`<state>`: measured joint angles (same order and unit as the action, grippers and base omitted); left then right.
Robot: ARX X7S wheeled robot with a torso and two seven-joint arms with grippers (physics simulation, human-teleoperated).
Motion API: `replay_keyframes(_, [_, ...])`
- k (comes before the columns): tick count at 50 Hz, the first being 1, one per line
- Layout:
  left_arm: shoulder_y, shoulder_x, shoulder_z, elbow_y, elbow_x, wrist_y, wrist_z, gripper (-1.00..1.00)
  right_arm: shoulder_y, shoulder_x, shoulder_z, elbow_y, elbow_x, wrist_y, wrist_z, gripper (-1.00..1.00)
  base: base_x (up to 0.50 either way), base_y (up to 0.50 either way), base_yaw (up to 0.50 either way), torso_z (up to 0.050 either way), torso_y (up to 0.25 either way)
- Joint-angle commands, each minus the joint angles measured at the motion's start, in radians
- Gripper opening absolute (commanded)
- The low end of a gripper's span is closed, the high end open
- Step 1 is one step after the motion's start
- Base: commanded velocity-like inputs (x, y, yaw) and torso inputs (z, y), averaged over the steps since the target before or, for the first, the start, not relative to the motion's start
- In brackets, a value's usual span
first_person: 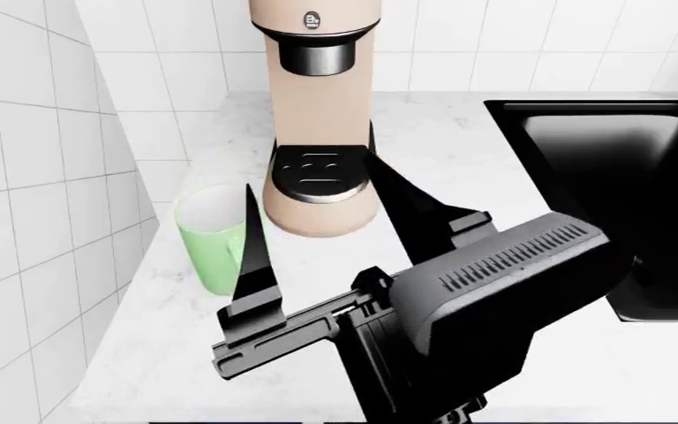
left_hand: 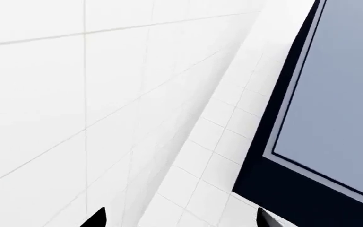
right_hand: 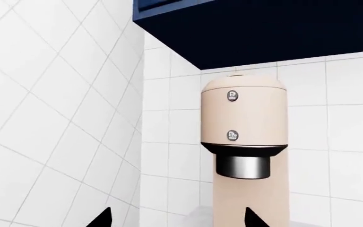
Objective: Pick the mug from under the coffee machine dispenser and place it on the counter.
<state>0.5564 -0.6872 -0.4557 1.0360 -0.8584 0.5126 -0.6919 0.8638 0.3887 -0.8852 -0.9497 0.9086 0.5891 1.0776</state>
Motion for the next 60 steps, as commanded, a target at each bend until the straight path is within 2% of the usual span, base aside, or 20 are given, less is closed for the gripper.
replay_keyframes(1, [0.159, -0.359, 0.083, 0.010, 0.280, 0.125, -0.378, 1.00, 0.001, 0.016, 0.012, -0.013, 0.009, -0.003, 0.014, 1.00, 0.00, 0.00, 0.00, 0.000, 0.000])
replay_keyframes(5, [0.225, -0.498, 0.073, 0.011, 0.372, 0.128, -0.546, 1.00, -0.004, 0.017, 0.006, -0.012, 0.003, -0.007, 0.013, 1.00, 0.00, 0.00, 0.00, 0.000, 0.000])
replay_keyframes(13, [0.228, -0.654, 0.100, 0.011, 0.474, 0.022, -0.697, 1.00, -0.001, 0.018, 0.006, -0.024, 0.004, -0.011, 0.019, 1.00, 0.00, 0.00, 0.00, 0.000, 0.000])
replay_keyframes(26, [0.228, -0.660, 0.081, 0.011, 0.506, -0.024, -0.711, 1.00, 0.054, 0.007, -0.008, -0.093, 0.026, 0.012, 0.101, 1.00, 0.00, 0.00, 0.00, 0.000, 0.000])
replay_keyframes(37, [0.228, -0.671, 0.086, 0.011, 0.531, -0.020, -0.718, 1.00, 0.274, 0.087, -0.276, -0.096, 0.006, -0.163, 0.318, 1.00, 0.00, 0.00, 0.00, 0.000, 0.000])
replay_keyframes(50, [0.228, -0.669, 0.086, 0.011, 0.543, -0.015, -0.707, 1.00, 0.441, 0.110, -0.461, -0.096, -0.023, -0.229, 0.483, 1.00, 0.00, 0.00, 0.00, 0.000, 0.000])
replay_keyframes(60, [0.229, -0.667, 0.087, 0.011, 0.553, -0.010, -0.692, 1.00, 0.438, 0.121, -0.435, -0.097, -0.052, -0.219, 0.492, 1.00, 0.00, 0.00, 0.00, 0.000, 0.000])
